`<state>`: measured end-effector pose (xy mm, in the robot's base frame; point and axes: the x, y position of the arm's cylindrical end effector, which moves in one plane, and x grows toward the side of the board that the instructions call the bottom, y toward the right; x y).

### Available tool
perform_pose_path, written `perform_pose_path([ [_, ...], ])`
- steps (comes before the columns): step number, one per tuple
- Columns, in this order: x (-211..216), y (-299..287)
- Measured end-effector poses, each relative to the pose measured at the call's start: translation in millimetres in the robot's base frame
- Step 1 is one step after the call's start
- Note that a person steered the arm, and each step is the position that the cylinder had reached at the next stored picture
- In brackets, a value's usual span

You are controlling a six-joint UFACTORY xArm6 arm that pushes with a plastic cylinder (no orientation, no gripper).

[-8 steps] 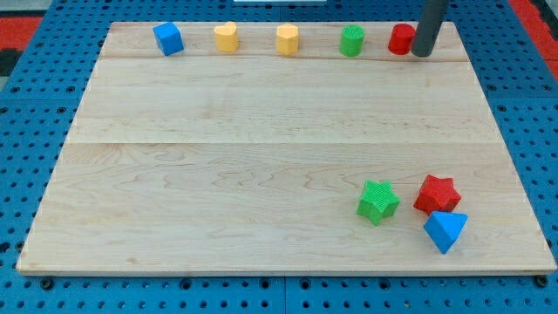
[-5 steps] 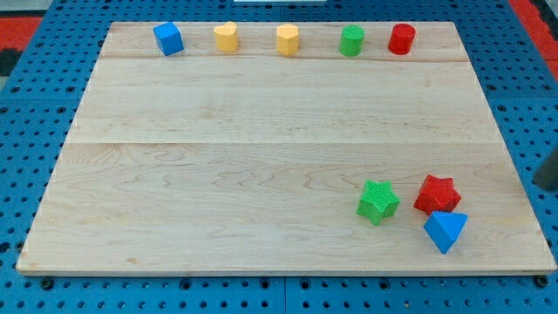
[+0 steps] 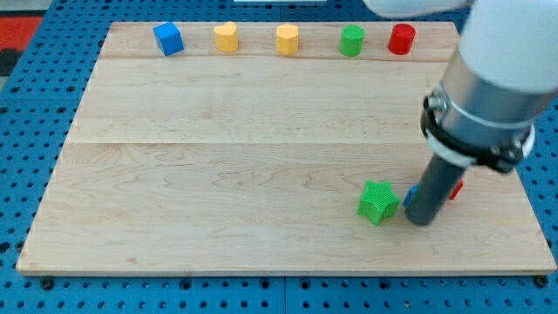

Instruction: Place the blue triangle in between the yellow hexagon and green circle

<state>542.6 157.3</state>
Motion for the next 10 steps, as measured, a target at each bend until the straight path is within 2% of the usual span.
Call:
perform_pose_path([
  [1, -26.3, 0.6],
  [3, -37.5, 29.1],
  [6, -134.2, 29.4],
  [8, -203.1, -9.5],
  [10, -211.3, 29.0],
])
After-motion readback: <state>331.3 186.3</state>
